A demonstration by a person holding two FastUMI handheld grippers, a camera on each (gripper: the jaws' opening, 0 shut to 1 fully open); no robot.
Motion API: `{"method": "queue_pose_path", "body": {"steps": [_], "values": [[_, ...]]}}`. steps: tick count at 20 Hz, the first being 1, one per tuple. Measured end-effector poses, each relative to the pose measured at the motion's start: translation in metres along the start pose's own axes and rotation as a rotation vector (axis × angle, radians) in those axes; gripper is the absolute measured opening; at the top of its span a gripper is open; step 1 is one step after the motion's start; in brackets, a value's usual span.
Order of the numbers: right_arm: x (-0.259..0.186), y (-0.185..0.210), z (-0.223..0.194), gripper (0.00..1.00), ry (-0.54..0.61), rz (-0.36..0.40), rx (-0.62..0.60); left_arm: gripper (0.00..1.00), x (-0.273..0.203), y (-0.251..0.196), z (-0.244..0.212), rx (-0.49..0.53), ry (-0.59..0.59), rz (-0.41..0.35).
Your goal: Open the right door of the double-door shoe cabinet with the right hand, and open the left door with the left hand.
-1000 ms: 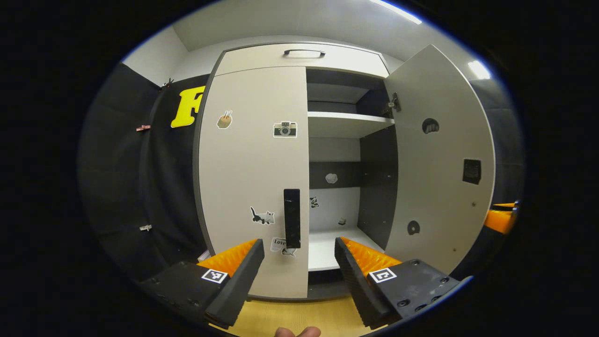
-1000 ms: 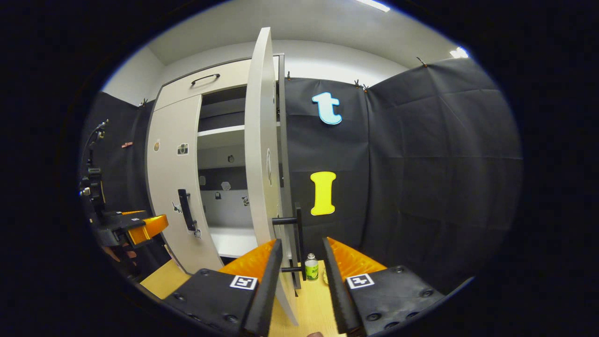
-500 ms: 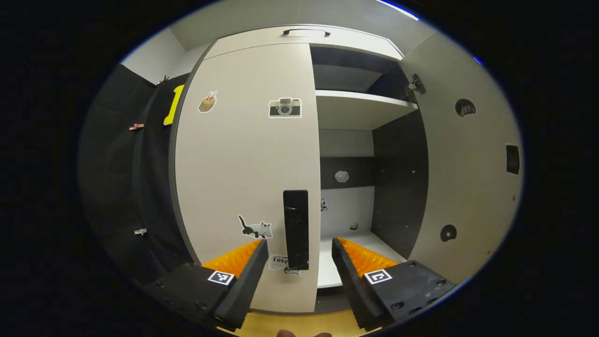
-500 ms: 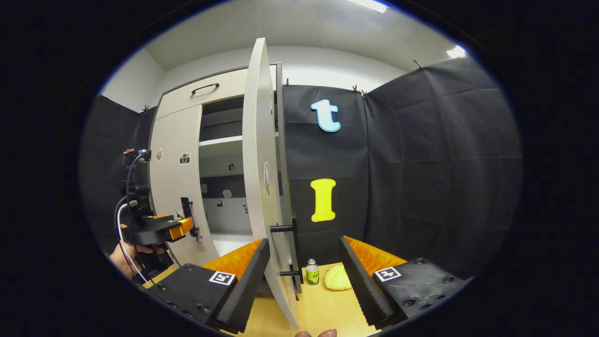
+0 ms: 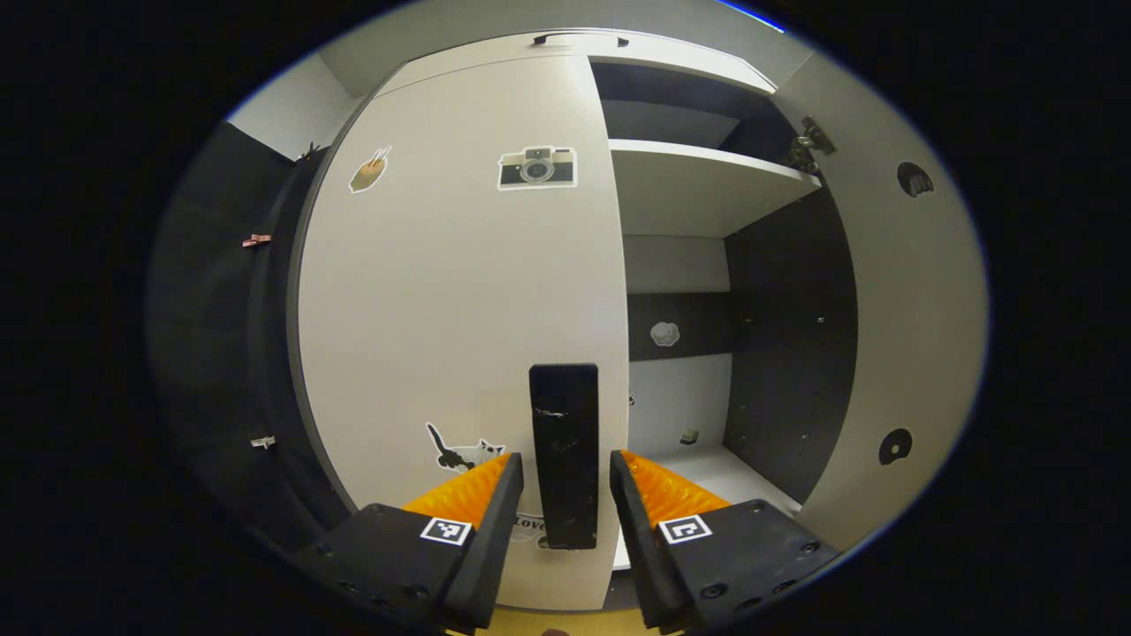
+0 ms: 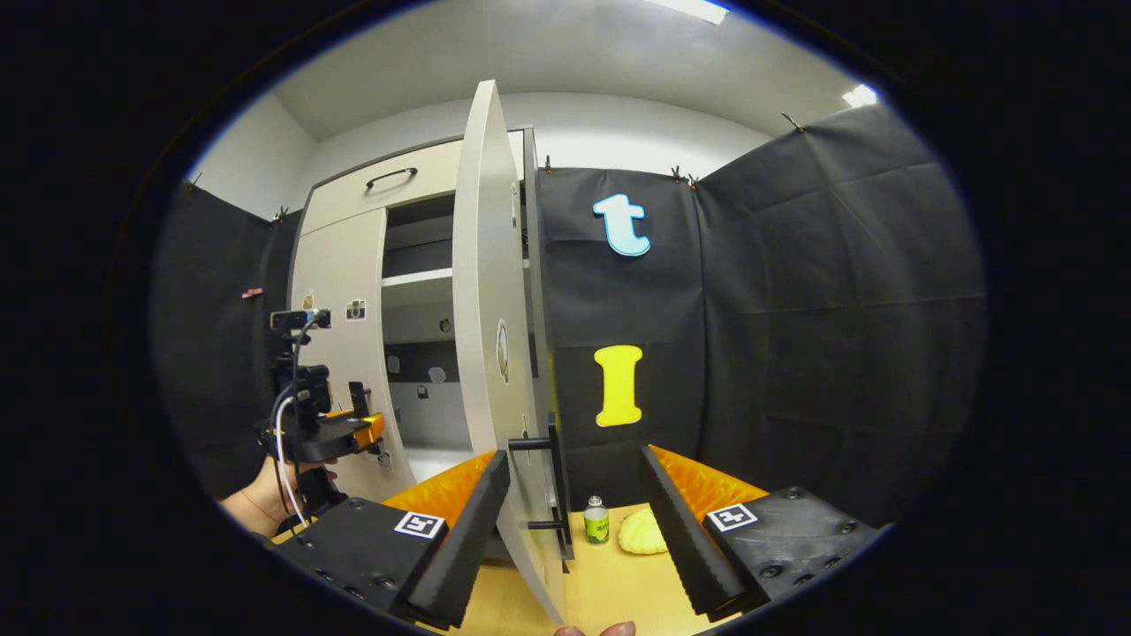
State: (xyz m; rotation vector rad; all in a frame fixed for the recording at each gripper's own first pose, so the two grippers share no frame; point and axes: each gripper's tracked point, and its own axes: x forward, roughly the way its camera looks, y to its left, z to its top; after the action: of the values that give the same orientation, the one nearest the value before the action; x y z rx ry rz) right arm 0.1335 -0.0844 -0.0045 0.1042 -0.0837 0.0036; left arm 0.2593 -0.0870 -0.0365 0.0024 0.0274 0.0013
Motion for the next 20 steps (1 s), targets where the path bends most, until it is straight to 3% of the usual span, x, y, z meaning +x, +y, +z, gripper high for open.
{"method": "queue_pose_path", "body": {"steps": [5, 7, 10, 13, 18, 20], "values": [[-0.006, -0.005, 0.008, 0.92, -0.021, 0.021, -0.034, 0.53, 0.007, -0.007, -0.004, -0.091, -0.001, -0.042], [-0.006, -0.004, 0.008, 0.92, -0.017, 0.021, -0.040, 0.37, 0.007, -0.008, -0.005, -0.073, -0.012, -0.028], [-0.009, 0.003, 0.004, 0.92, -0.003, 0.035, -0.035, 0.37, 0.007, -0.009, -0.009, -0.032, 0.000, -0.036], [-0.010, 0.010, 0.005, 0.92, -0.005, 0.043, -0.047, 0.36, 0.007, -0.009, -0.010, -0.055, -0.002, -0.059], [-0.013, 0.025, 0.005, 0.92, -0.007, 0.055, -0.044, 0.20, 0.001, -0.009, -0.013, -0.046, 0.070, -0.096], [-0.011, 0.030, 0.007, 0.92, -0.013, 0.057, -0.041, 0.19, -0.008, -0.006, -0.014, -0.054, 0.082, -0.114]]}}
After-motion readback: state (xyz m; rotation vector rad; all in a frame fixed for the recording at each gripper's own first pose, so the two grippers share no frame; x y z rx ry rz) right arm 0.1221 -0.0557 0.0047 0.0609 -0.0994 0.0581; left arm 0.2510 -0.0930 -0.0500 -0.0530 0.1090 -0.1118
